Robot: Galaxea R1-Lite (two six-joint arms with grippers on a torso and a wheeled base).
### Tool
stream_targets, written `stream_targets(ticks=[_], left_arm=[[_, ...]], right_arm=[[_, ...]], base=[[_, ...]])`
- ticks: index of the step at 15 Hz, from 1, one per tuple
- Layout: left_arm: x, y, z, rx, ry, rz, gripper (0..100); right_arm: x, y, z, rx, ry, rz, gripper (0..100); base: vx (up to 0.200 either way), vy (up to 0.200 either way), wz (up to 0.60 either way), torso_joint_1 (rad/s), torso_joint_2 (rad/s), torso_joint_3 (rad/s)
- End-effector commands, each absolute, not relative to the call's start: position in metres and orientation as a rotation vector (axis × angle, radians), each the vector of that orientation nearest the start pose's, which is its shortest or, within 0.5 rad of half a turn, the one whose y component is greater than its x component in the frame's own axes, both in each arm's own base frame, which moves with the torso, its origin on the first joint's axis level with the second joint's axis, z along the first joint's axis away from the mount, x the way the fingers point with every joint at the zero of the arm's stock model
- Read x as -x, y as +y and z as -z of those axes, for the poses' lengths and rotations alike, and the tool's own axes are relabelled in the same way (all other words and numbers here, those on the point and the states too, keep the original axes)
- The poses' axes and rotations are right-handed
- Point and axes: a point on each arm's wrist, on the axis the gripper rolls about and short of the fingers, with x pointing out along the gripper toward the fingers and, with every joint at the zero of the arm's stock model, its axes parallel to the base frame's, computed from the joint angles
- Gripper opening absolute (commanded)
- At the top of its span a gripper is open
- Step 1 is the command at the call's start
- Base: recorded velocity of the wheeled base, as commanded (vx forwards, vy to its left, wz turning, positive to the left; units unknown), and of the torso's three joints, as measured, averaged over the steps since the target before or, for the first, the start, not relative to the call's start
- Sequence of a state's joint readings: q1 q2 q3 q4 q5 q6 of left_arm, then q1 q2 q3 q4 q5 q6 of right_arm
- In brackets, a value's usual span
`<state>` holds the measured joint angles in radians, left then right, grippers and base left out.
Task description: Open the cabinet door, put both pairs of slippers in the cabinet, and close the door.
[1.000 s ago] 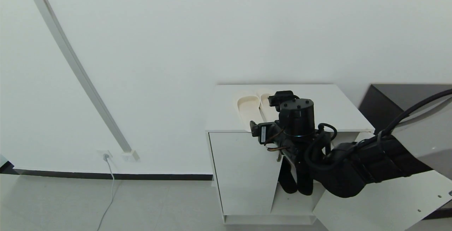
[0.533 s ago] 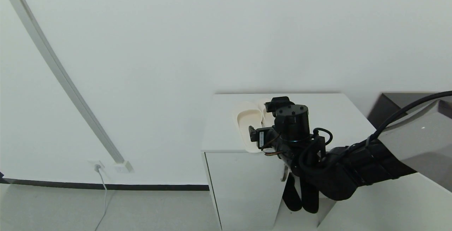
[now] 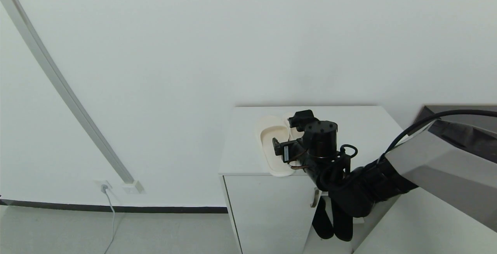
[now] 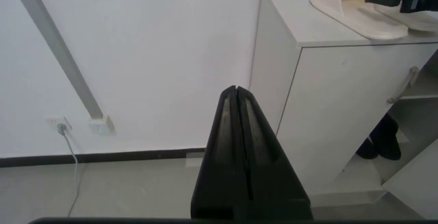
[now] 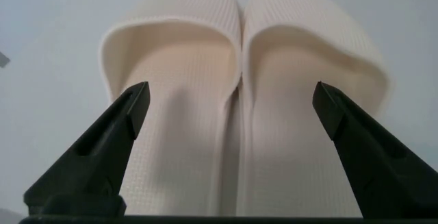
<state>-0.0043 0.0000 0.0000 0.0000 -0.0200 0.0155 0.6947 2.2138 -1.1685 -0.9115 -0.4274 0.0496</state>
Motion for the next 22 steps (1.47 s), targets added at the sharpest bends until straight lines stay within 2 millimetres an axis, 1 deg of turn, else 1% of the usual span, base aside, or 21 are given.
stream_targets(ticks=[1,2,5,8,10,11,17,18,20,21,22], left_arm=[[0.023,0.0,-0.076,-0.015,0.001,0.023,0],[0.023,0.0,-0.076,-0.015,0.001,0.023,0],[0.023,0.0,-0.076,-0.015,0.001,0.023,0],[0.023,0.0,-0.076,-0.014,0.001,0.021,0],[0.023,0.0,-0.076,-0.014,0.001,0.021,0],[0.023,0.0,-0.076,-0.014,0.001,0.021,0],[0.023,0.0,-0.076,-0.014,0.001,0.021,0],[0.023,0.0,-0.076,-0.014,0.001,0.021,0],[0.023,0.0,-0.076,-0.014,0.001,0.02,0],[0.023,0.0,-0.076,-0.014,0.001,0.021,0],[0.023,0.0,-0.076,-0.012,0.001,0.02,0]], right_arm=[[-0.35,0.27,-0.108,0.025,0.13,-0.251,100],[-0.354,0.271,-0.106,0.029,0.136,-0.246,100],[-0.372,0.275,-0.112,0.033,0.15,-0.25,100],[-0.384,0.279,-0.113,0.033,0.152,-0.252,100],[-0.392,0.279,-0.111,0.034,0.155,-0.241,100],[-0.394,0.279,-0.111,0.031,0.151,-0.238,0],[-0.397,0.281,-0.11,0.027,0.143,-0.238,0],[-0.397,0.281,-0.113,0.023,0.136,-0.237,0],[-0.391,0.279,-0.129,0.008,0.109,-0.241,0],[-0.385,0.277,-0.138,0.004,0.103,-0.247,0],[-0.373,0.275,-0.147,0.004,0.101,-0.258,0]], base=[[0.0,0.0,0.0,0.0,0.0,0.0],[0.0,0.0,0.0,0.0,0.0,0.0],[0.0,0.0,0.0,0.0,0.0,0.0],[0.0,0.0,0.0,0.0,0.0,0.0],[0.0,0.0,0.0,0.0,0.0,0.0],[0.0,0.0,0.0,0.0,0.0,0.0],[0.0,0.0,0.0,0.0,0.0,0.0],[0.0,0.0,0.0,0.0,0.0,0.0],[0.0,0.0,0.0,0.0,0.0,0.0],[0.0,0.0,0.0,0.0,0.0,0.0],[0.0,0.0,0.0,0.0,0.0,0.0]])
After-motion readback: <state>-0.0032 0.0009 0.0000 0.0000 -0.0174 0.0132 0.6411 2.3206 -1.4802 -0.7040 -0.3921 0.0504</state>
